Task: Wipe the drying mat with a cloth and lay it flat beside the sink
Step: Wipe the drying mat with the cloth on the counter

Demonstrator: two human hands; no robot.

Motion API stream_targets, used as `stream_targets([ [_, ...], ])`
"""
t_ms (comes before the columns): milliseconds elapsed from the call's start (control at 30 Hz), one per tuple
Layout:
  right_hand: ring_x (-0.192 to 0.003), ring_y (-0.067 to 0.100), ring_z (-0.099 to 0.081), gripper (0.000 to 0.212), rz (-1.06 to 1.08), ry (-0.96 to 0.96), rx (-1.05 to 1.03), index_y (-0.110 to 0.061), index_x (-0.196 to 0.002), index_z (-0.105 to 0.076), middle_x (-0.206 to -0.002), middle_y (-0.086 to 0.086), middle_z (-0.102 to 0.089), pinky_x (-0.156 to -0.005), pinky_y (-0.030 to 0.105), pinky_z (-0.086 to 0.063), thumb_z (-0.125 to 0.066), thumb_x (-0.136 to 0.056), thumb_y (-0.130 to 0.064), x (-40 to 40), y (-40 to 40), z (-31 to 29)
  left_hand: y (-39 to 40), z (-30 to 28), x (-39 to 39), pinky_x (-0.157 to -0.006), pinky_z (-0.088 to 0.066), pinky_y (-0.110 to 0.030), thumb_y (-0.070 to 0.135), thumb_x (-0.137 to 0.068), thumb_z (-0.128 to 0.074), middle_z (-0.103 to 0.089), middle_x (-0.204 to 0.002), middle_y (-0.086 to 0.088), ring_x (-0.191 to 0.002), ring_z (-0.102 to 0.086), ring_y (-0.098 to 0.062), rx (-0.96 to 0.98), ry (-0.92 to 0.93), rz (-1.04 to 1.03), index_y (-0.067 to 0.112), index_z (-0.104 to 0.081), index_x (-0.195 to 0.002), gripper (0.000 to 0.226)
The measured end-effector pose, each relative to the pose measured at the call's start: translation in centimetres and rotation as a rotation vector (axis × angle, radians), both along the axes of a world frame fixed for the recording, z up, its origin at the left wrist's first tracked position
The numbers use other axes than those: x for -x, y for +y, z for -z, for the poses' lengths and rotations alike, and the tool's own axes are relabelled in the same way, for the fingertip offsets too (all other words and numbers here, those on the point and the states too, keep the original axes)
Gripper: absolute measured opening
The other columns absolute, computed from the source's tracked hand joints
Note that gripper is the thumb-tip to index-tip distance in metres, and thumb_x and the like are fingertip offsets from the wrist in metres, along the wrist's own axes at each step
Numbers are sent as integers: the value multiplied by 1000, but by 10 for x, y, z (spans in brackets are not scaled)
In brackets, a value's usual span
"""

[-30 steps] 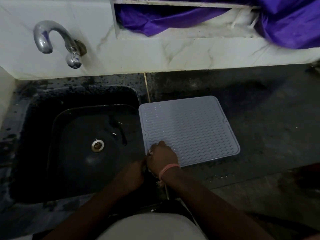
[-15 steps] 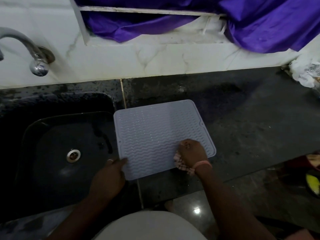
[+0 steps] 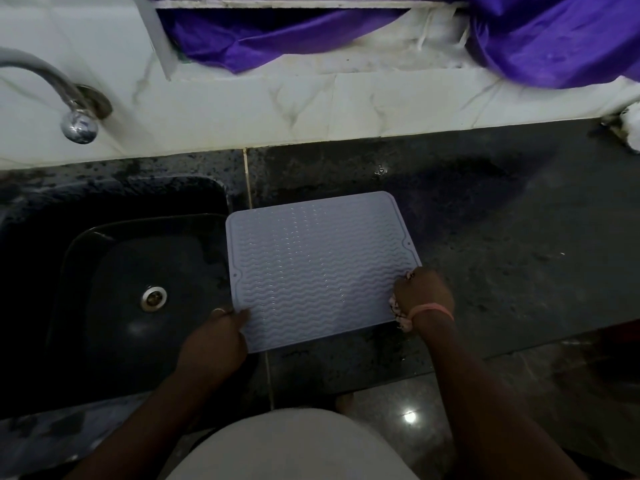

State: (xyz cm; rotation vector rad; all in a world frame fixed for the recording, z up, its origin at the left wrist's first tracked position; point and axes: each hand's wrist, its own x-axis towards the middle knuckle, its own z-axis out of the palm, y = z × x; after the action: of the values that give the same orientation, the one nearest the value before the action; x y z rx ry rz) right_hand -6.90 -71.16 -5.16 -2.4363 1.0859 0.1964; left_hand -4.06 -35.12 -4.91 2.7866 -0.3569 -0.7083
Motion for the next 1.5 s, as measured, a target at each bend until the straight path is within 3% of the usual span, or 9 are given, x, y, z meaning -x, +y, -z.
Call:
stream_targets([
  [300, -103, 33, -60, 25, -96, 33, 16, -5, -107, -62, -114, 15, -57, -85, 34, -46, -55, -94, -26, -5, 62, -7, 4, -2, -3, -100, -46, -32, 17, -93, -46, -42, -145, -11, -124, -55, -25, -6, 33, 18, 30, -43, -148, 57],
  [667, -94, 28, -61, 23, -355, -37, -16, -9, -97, -63, -111, 10, -54, -75, 30, -48, -57, -91, -30, -5, 171, -3, 16, 10, -8, -98, -48, -35, 16, -88, -50, -50, -136, -14, -118, -59, -31, 44, 61, 75, 31, -41, -149, 63],
  [833, -98, 28, -62, 28, -442, -23, -17, -10, -102, -64, -115, 10, -54, -81, 33, -52, -56, -91, -34, -9, 197, 0, 31, 18, -7, -97, -50, -28, 35, -90, -39, -60, -138, -1, -119, -62, -22, 204, 8, 45, 40, -53, -139, 51],
  [933, -98, 28, -62, 29, -487, -30, -3, -11, -104, -63, -115, 9, -54, -81, 35, -54, -55, -90, -35, -11, 210, -1, 35, 19, -6, -109, -37, -18, 21, -92, -48, -49, -148, 6, -131, -52, -14, 313, 35, 18, 34, -51, -142, 52],
  [1067, -98, 27, -62, 30, -547, -52, 13, -12, -105, -64, -113, 8, -54, -81, 36, -54, -54, -90, -36, -11, 228, -2, 39, 22, 0, -101, -24, 3, -3, -92, -54, -51, -145, -1, -127, -46, 4, 543, 88, -49, 16, -50, -143, 55],
  [1200, -97, 26, -60, 29, -610, -78, 15, -15, -105, -62, -112, 7, -53, -78, 35, -52, -53, -89, -37, -10, 244, -1, 37, 16, 14, -105, -40, -12, -8, -98, -48, -57, -138, 5, -123, -53, 8, 875, 260, -312, 19, -43, -143, 52],
  [1300, -98, 26, -59, 26, -644, -79, 17, -16, -104, -62, -113, 7, -52, -77, 35, -51, -53, -89, -35, -10, 253, 1, 39, 21, 19, -102, -41, -11, -9, -98, -45, -52, -138, 15, -125, -51, 9, 916, 297, -329, 20, -37, -146, 56],
  [1400, -97, 25, -58, 24, -666, -95, 7, -16, -104, -62, -112, 7, -52, -76, 35, -51, -53, -90, -34, -12, 258, 2, 43, 26, 14, -110, -41, -23, -8, -96, -48, -53, -138, 16, -127, -51, 6, 899, 344, -371, 29, -40, -144, 61],
  [1500, -94, 24, -60, 24, -689, -110, -12, -15, -104, -64, -110, 7, -53, -77, 33, -53, -53, -92, -32, -14, 259, 2, 44, 27, 13, -114, -38, -26, -15, -90, -45, -51, -143, 8, -129, -48, 7, 867, 355, -375, 24, -39, -147, 69],
])
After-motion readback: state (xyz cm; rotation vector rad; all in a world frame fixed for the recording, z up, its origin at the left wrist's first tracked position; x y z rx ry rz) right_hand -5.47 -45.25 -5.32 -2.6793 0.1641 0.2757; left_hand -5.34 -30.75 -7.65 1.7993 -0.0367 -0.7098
